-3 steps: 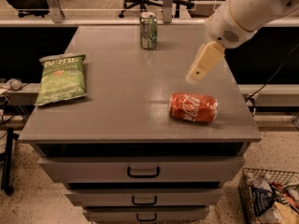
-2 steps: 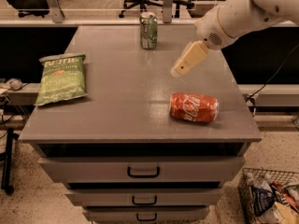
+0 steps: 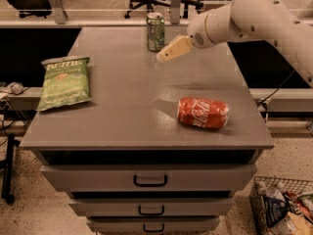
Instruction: Move green can near green jalapeno chip bag
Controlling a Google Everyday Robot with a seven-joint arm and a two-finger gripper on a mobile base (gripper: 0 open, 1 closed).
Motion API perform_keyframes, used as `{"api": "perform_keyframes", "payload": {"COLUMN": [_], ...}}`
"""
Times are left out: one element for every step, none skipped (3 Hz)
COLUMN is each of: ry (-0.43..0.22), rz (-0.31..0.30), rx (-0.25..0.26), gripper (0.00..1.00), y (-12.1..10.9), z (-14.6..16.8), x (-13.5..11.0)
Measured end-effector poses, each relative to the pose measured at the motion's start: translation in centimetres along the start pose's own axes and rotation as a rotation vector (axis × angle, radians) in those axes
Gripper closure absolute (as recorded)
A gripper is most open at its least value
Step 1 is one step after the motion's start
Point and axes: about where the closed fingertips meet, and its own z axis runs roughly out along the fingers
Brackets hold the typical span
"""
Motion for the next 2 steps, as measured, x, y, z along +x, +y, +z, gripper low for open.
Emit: {"api": "perform_keyframes", "payload": {"ry": [-0.058, -0.102], "rz": [0.067, 0.111], "rx": [0.079, 0.129], "gripper": [0.0, 0.0], "y": [-3.1, -5.8], "z": [3.4, 6.4], "x": [-1.2, -2.3]}}
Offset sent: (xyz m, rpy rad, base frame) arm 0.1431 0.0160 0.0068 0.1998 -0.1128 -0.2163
